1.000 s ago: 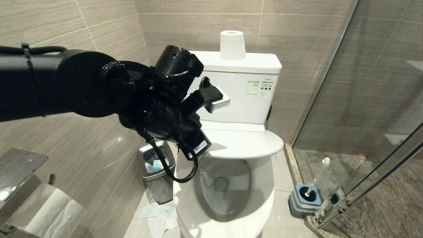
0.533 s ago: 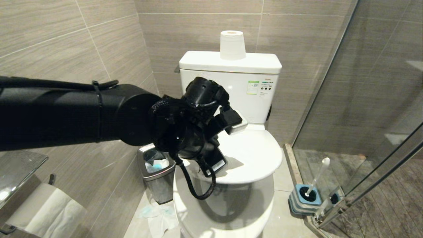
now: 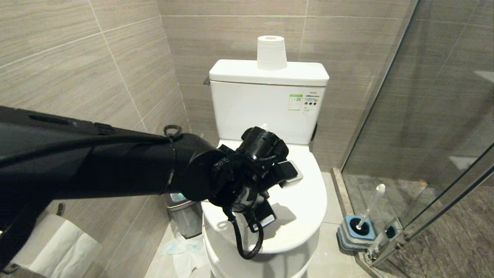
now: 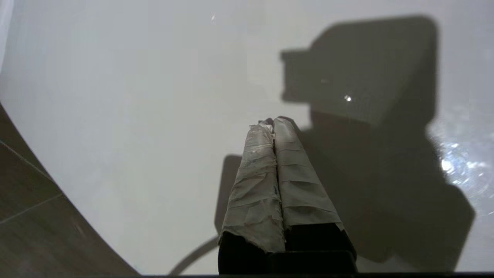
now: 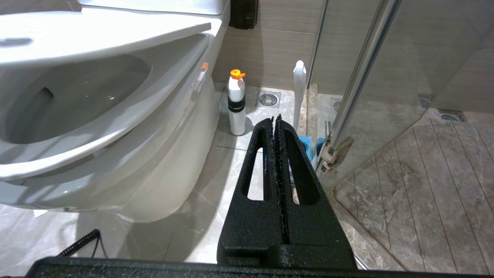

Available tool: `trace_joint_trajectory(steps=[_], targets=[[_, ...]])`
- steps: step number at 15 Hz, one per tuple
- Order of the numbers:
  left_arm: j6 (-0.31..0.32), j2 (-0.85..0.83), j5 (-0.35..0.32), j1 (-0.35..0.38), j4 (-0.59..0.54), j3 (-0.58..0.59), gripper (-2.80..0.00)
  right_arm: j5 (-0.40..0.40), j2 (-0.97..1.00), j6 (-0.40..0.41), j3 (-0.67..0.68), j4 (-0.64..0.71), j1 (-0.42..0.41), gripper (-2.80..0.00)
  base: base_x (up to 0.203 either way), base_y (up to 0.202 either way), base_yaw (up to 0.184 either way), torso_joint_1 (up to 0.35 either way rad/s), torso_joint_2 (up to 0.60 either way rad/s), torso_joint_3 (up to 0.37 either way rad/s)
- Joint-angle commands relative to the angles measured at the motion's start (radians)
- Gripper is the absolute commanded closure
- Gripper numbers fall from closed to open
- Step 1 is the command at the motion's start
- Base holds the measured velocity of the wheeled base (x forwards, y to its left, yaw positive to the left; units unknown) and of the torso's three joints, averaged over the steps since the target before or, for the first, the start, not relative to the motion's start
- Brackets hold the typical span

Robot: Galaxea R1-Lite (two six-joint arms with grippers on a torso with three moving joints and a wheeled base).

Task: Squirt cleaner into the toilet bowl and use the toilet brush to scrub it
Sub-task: Close the toilet lid

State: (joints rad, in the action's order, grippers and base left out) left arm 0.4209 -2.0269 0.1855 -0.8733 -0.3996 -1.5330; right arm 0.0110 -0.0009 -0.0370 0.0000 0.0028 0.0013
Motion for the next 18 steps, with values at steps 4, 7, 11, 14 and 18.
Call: trace_joint_trajectory(steps=[4,7,11,14,18], targets=[[0.003,-0.090,0.041,-0.036,0.091,0.038,0.00,0.000,0.001,0.000,0.002,0.000,0.000,0.00,0.000,0.000,0.000,0.000,0.00,0.000],[0.002,-0.113,0.051,-0.057,0.135,0.076,0.00,0.000,0.001,0.000,0.002,0.000,0.000,0.00,0.000,0.000,0.000,0.000,0.00,0.000],[-0.028,-0.141,0.081,-0.084,0.217,0.136,0.00,0.000,0.001,0.000,0.002,0.000,0.000,0.00,0.000,0.000,0.000,0.000,0.00,0.000],[-0.043,-0.171,0.099,-0.090,0.229,0.139,0.00,0.000,0.001,0.000,0.000,0.000,0.000,0.00,0.000,0.000,0.000,0.000,0.00,0.000],[-0.051,-0.200,0.114,-0.103,0.261,0.151,0.00,0.000,0.001,0.000,0.000,0.000,0.000,0.00,0.000,0.000,0.000,0.000,0.00,0.000]])
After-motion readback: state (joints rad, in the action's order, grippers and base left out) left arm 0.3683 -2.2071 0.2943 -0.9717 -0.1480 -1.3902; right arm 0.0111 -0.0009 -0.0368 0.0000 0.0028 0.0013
